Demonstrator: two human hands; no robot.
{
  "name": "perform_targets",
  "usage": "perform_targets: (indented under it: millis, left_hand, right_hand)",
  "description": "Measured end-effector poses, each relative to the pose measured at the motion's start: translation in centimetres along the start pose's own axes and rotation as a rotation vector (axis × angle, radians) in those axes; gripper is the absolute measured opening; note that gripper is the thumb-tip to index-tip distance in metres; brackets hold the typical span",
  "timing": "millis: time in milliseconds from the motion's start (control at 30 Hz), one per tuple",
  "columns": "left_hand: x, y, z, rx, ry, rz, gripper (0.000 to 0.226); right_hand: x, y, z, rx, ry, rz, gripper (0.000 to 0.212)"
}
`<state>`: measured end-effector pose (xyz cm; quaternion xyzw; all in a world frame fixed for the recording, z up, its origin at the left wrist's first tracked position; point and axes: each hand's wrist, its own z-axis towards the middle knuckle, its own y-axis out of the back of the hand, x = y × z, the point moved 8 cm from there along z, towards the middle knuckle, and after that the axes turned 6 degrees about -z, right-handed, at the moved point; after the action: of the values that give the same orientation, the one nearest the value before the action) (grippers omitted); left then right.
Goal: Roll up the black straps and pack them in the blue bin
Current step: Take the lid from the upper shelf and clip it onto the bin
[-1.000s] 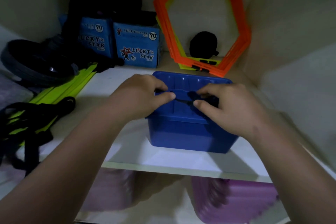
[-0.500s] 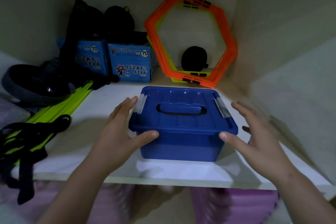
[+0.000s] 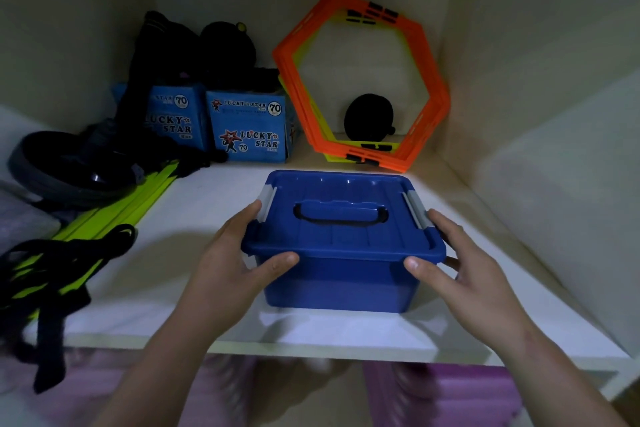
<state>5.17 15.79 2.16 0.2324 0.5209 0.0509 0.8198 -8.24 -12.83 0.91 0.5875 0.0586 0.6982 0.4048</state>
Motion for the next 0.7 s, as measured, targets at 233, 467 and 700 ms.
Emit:
perform_targets:
  millis: [233, 467, 700]
  left_hand:
    - [0.3, 0.1, 0.6, 0.0, 0.015, 0.04, 0.101]
    - [1.0, 0.4, 1.8, -0.005, 0.038, -0.005, 0.099]
    - [2.7, 1.7, 4.2, -0.005, 0.08, -0.055, 0.099]
  right_hand:
    - [-0.6, 0.0, 0.7, -0.009, -0.023, 0.015, 0.094]
    - [-0.3, -0.7, 2.0, -0.001, -0.032, 0.021, 0.096]
    - [0.6, -2.5, 4.4, 0.022, -0.025, 0.042, 0.093]
